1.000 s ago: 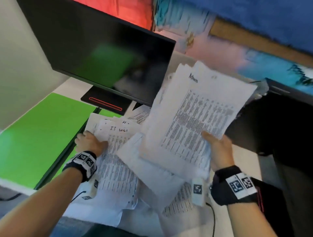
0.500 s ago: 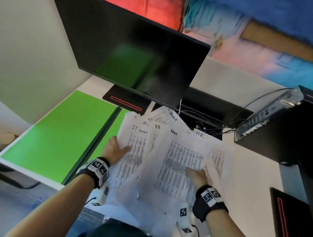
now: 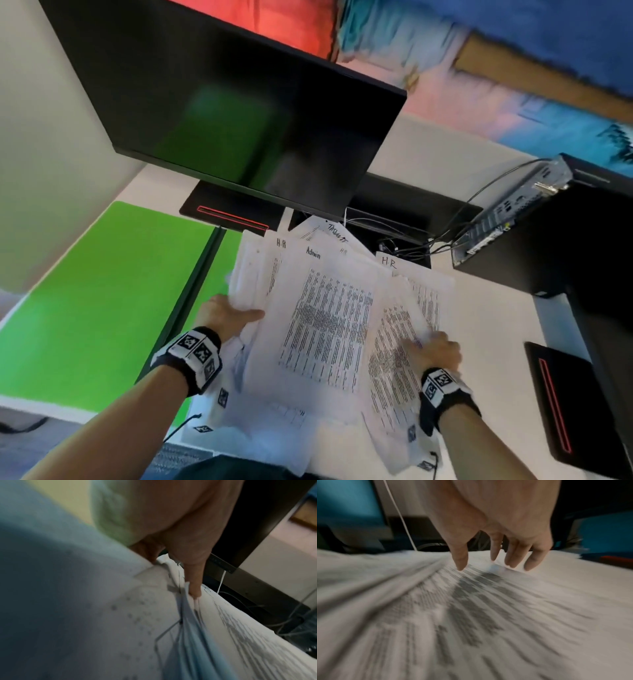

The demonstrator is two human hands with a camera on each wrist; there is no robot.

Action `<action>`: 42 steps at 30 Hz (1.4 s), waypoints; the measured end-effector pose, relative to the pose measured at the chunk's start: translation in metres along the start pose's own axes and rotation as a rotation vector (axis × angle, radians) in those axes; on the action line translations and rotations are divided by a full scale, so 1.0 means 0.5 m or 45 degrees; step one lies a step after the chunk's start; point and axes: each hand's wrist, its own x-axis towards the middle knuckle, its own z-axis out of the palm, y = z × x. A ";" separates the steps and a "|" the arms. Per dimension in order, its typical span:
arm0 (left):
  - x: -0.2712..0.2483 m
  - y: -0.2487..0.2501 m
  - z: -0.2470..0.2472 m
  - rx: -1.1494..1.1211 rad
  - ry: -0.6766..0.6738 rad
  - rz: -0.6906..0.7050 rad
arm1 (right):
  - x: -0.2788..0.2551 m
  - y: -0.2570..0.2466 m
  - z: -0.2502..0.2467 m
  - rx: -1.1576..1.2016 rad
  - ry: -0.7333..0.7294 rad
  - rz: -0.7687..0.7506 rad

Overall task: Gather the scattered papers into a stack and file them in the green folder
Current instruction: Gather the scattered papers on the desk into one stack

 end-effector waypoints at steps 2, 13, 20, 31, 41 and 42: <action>-0.004 0.009 -0.004 -0.099 -0.047 0.094 | 0.009 0.037 -0.011 -0.243 -0.006 0.203; 0.009 0.058 0.029 -0.243 -0.174 0.223 | 0.092 0.071 -0.047 0.243 -0.400 0.077; 0.023 0.061 0.036 -0.297 -0.117 0.230 | 0.009 -0.043 -0.248 -0.055 0.445 -0.408; 0.029 0.051 0.061 -0.168 -0.142 0.219 | -0.038 -0.032 -0.136 0.706 -0.271 -0.194; 0.096 0.145 -0.007 0.559 0.074 0.434 | -0.058 0.002 0.085 0.490 -0.427 0.108; 0.106 0.151 -0.015 0.547 0.025 0.387 | -0.062 -0.001 0.086 0.481 -0.429 0.107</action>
